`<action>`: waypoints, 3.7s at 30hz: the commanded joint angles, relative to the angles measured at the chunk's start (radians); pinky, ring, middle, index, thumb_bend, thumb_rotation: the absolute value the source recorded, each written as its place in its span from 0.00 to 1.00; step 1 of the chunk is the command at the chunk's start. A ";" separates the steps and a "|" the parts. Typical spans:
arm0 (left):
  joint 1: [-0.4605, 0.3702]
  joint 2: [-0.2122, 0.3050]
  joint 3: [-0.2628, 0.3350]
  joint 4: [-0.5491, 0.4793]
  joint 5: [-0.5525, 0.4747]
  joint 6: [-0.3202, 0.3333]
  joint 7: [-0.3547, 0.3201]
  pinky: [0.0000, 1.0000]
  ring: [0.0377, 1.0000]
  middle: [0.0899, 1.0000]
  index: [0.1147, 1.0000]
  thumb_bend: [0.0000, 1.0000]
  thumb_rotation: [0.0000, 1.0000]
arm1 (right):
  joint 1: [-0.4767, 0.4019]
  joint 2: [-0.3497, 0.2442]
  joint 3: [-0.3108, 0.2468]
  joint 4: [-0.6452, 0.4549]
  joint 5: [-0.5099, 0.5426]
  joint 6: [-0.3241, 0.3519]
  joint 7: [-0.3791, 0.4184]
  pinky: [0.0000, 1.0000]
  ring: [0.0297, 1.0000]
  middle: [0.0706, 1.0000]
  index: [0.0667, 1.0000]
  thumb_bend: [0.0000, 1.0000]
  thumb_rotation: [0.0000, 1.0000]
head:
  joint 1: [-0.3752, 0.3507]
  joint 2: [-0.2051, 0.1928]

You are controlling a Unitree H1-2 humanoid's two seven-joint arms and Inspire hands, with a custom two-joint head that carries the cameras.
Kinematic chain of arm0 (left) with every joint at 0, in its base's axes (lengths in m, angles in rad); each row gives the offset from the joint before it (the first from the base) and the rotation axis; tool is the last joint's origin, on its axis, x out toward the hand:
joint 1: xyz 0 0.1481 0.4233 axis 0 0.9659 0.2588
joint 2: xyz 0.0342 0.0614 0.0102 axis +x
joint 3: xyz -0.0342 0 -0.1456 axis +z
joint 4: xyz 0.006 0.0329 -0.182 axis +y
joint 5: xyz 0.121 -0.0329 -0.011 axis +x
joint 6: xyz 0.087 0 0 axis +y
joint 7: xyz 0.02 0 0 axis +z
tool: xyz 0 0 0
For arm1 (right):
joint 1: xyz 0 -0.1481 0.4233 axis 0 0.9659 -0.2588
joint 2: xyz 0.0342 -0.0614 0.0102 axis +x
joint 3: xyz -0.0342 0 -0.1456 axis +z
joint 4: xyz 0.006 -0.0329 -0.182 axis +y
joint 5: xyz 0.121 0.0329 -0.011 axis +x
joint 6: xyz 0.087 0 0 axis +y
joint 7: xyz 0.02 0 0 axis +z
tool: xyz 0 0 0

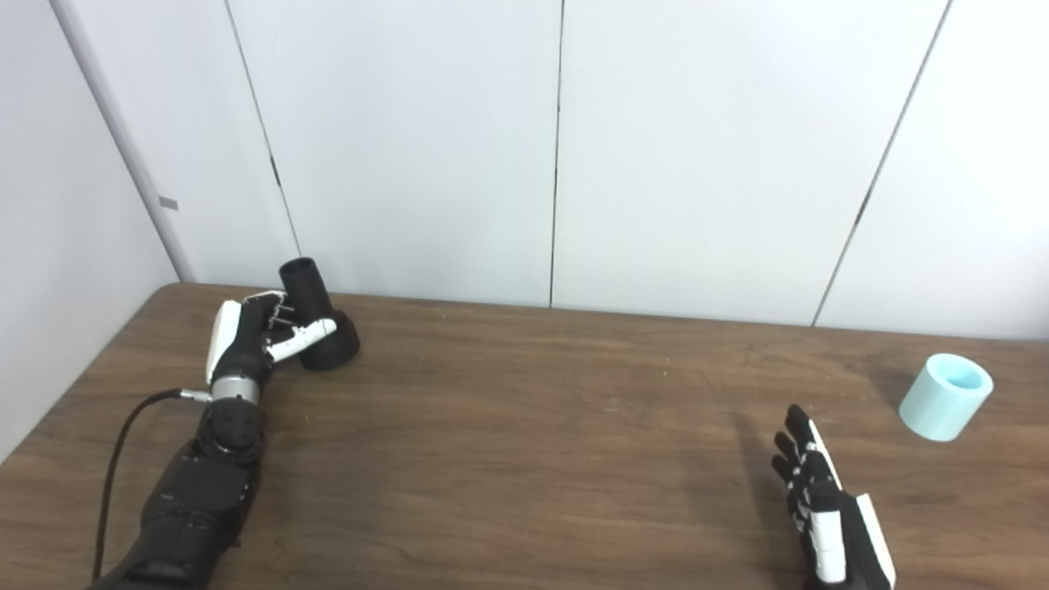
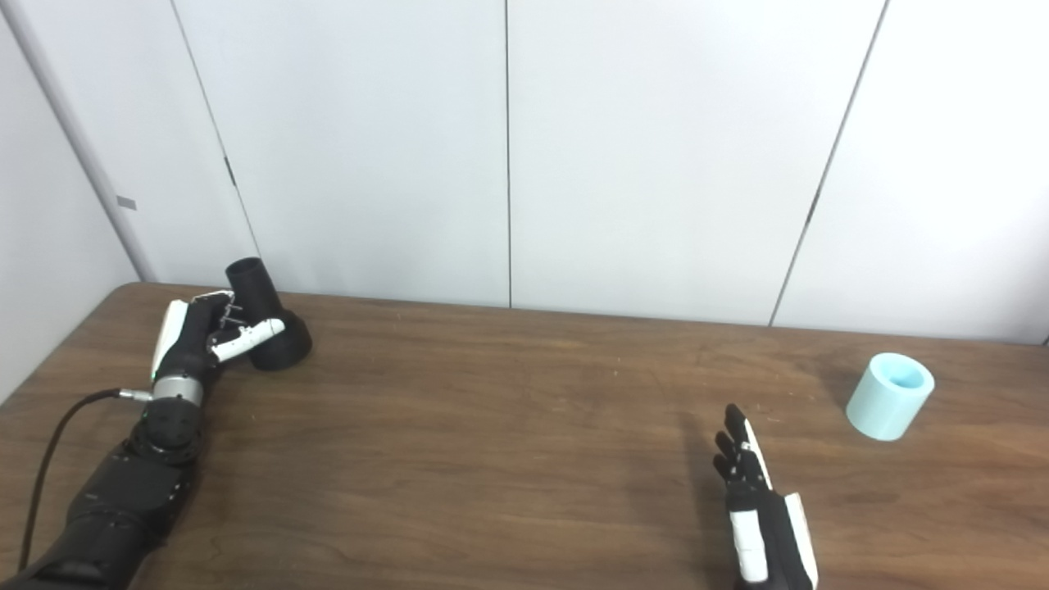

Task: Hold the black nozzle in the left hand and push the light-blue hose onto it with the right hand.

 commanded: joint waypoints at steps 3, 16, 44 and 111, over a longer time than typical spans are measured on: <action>0.020 -0.026 -0.049 -0.011 0.010 0.034 -0.091 0.14 0.17 0.22 0.25 0.54 0.30 | 0.026 0.016 0.008 0.001 -0.001 0.001 -0.005 0.97 0.99 1.00 0.98 0.68 1.00 | -0.006 0.008; 0.175 -0.096 -0.279 -0.292 0.147 0.107 -0.171 0.12 0.14 0.17 0.22 0.62 0.33 | 0.028 0.029 0.011 -0.037 -0.013 0.046 -0.009 0.96 0.98 1.00 0.97 0.67 1.00 | -0.035 0.036; 0.452 -0.209 -0.580 -0.701 0.459 -0.006 -0.074 0.38 0.39 0.33 0.24 0.62 0.39 | -0.004 0.076 0.036 -0.130 -0.079 0.168 -0.065 0.94 0.97 0.98 0.96 0.69 1.00 | -0.163 0.109; 0.499 -0.224 -0.527 -0.728 0.519 -0.092 -0.139 0.41 0.40 0.32 0.26 0.62 0.39 | -0.817 -0.545 -0.054 0.288 -1.052 0.496 0.617 0.66 0.86 0.90 0.81 1.00 0.28 | -0.157 0.103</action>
